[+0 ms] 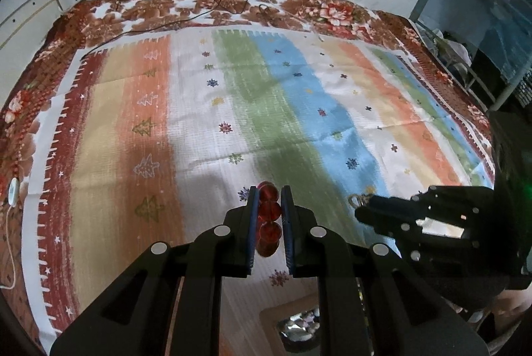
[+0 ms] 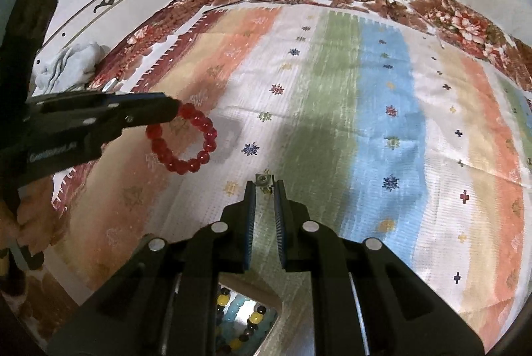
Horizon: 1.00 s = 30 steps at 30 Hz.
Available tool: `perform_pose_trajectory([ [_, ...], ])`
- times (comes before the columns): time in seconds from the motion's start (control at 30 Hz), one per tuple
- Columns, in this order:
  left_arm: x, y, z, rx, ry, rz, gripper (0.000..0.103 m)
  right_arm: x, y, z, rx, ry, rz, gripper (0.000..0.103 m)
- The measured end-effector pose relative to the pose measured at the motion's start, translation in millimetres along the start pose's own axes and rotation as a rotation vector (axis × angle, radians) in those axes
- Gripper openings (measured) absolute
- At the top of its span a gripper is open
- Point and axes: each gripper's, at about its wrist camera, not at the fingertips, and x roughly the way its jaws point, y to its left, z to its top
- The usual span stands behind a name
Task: Organize jewelry
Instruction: 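Lift the red bracelet and gold ring and carry them over the tin, then open both grippers to drop the red bracelet and ring into the tin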
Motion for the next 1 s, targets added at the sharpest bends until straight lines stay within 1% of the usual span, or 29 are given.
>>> perform_pose_trajectory([
  [0.1, -7.8, -5.4, -5.8, 0.003, -0.007, -0.005, 0.013, -8.5, 1.0, -1.5, 0.009, -0.011, -0.003, 0.012],
  [0.23, -19.2, -12.7, -9.4, 0.016, -0.024, -0.017, 0.013, -25.7, 6.7, -2.8, 0.011, -0.049, -0.003, 0.012],
  [0.47, -33.9, -22.2, -23.1, 0.014, -0.042, -0.041, 0.013, -43.6, 13.4, -11.9, 0.014, -0.067, 0.012, 0.012],
  [0.8, -60.7, -40.0, -53.6, 0.029, -0.064, -0.078, 0.013, -62.5, 21.8, -42.4, 0.026, -0.068, 0.043, 0.012],
  [1.0, -69.8, -46.9, -72.2, 0.030, -0.061, -0.090, 0.013, -72.0, 28.9, -57.8, 0.026, -0.069, 0.050, 0.012],
])
